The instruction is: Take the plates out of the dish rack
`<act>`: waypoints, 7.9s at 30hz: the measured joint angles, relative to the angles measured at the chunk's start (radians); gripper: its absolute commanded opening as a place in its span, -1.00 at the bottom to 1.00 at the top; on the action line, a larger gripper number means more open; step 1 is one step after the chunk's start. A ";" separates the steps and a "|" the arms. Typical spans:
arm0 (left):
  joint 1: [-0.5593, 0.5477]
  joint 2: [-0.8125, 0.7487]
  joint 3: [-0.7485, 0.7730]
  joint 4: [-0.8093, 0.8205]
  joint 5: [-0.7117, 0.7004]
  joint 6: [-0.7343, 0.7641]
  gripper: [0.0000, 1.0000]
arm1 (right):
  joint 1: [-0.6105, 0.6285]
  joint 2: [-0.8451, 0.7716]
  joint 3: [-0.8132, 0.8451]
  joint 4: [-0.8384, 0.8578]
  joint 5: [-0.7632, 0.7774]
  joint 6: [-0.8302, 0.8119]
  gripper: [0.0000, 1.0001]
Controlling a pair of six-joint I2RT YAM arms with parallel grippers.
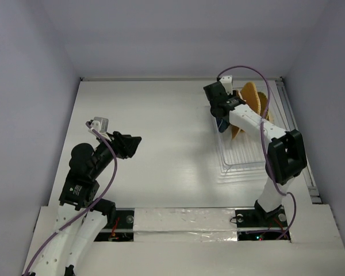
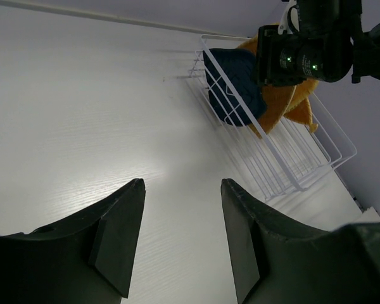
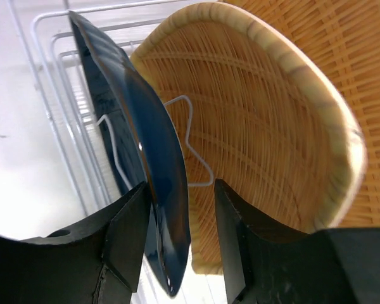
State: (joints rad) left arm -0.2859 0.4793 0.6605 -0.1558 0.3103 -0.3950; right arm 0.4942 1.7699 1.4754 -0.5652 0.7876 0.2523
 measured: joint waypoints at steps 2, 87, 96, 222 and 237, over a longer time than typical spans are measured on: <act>0.000 0.000 0.000 0.000 0.000 0.000 -0.03 | -0.006 0.021 0.008 0.002 0.008 -0.012 -0.03; 0.028 -0.050 0.000 -0.029 -0.108 0.001 0.11 | 0.258 0.368 0.088 0.524 -0.913 0.573 -1.00; 0.028 -0.043 0.000 -0.029 -0.101 0.000 0.11 | 0.294 0.618 0.316 0.593 -0.951 0.749 -1.00; 0.031 -0.064 0.000 -0.035 -0.105 -0.013 -0.22 | 0.186 -0.009 -0.198 0.509 -0.737 0.422 -1.00; 0.031 -0.064 0.000 -0.035 -0.105 -0.013 -0.22 | 0.185 0.022 -0.513 0.792 -0.822 0.613 -0.69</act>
State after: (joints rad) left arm -0.2554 0.4156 0.6605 -0.1909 0.2058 -0.4084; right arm 0.6792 1.7916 0.9627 0.2272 -0.0345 0.8654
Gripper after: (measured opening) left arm 0.393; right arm 0.159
